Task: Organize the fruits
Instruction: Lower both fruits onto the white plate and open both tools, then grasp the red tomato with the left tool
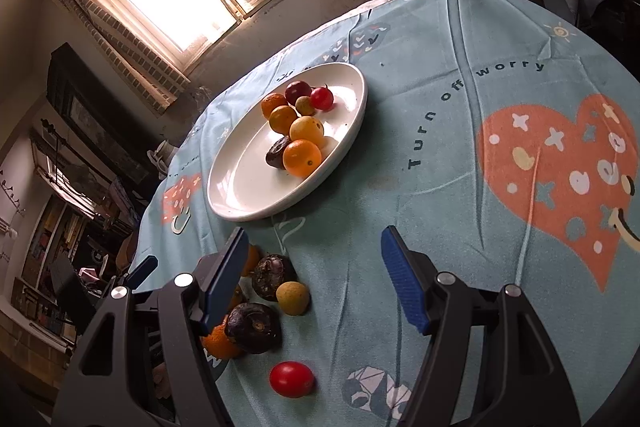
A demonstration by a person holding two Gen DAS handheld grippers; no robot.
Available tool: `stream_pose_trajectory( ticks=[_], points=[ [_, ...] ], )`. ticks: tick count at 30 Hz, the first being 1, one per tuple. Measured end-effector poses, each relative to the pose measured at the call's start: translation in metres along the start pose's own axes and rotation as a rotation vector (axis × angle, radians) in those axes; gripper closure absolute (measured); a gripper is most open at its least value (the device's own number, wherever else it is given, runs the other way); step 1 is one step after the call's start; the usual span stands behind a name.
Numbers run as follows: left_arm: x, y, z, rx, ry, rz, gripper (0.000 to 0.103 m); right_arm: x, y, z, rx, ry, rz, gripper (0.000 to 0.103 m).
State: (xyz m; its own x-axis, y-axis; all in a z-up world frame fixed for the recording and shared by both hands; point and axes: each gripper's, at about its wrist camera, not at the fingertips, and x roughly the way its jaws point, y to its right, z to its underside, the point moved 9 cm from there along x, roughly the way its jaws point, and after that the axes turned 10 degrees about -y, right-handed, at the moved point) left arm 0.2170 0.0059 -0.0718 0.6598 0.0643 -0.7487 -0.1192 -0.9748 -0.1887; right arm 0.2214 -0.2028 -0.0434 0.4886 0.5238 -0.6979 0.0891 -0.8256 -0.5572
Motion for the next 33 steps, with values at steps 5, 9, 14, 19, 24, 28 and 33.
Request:
stream_pose_trajectory(
  ticks=[5, 9, 14, 19, 24, 28, 33],
  points=[
    [0.011, -0.013, -0.001, -0.039, -0.024, 0.019, 0.041, 0.000, -0.001, 0.001, -0.001, -0.004, -0.002, 0.034],
    [0.018, -0.002, -0.001, 0.028, -0.027, 0.009, 0.059, 0.002, -0.003, 0.002, -0.008, -0.010, 0.005, 0.034],
    [0.017, 0.012, -0.003, 0.070, -0.014, 0.077, 0.058, 0.003, -0.001, 0.002, -0.005, -0.015, 0.011, 0.034],
    [0.023, 0.021, 0.000, 0.100, -0.047, 0.146, 0.061, 0.007, 0.000, 0.003, -0.004, -0.025, 0.024, 0.034],
    [0.029, 0.017, 0.005, 0.063, -0.097, 0.241, 0.065, 0.007, 0.000, 0.004, -0.006, -0.027, 0.028, 0.034],
    [0.034, 0.017, 0.004, 0.058, -0.108, 0.279, 0.066, 0.008, 0.001, 0.004, -0.007, -0.029, 0.033, 0.034],
    [0.040, 0.014, 0.008, 0.034, -0.153, 0.334, 0.075, 0.010, 0.002, 0.005, -0.008, -0.034, 0.043, 0.034]
  ],
)
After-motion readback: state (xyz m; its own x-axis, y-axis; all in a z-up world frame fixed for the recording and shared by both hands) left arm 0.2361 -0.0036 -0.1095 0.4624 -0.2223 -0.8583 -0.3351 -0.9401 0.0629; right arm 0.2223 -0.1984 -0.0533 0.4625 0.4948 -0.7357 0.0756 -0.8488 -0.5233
